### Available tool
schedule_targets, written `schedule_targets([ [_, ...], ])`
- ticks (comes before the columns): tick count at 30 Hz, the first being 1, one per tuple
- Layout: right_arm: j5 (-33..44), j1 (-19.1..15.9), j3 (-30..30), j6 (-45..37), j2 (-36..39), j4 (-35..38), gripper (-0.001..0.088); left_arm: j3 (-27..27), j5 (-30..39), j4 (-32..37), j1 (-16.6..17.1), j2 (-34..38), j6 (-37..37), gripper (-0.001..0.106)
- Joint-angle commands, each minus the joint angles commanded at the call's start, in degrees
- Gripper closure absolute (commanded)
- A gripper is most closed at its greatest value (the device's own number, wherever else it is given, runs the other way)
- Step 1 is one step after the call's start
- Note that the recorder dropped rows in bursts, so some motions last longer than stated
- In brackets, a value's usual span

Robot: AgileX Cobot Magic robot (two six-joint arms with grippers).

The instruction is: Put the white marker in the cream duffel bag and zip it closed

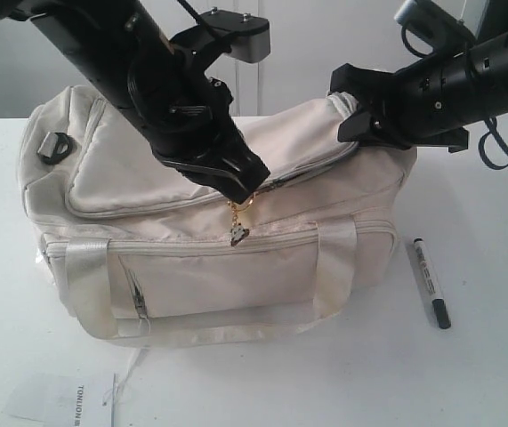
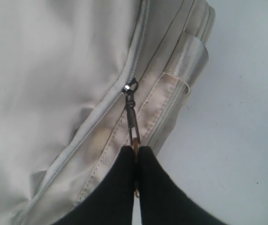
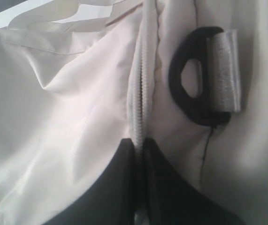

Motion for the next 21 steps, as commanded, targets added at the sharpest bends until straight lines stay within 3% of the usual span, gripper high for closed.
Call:
schedule_targets([
  [21,0.00,0.00,0.00,-0.45,0.00,-0.09,0.0868,0.00,2.77,3.62,0.00,-0.44,-0.98,0.105],
])
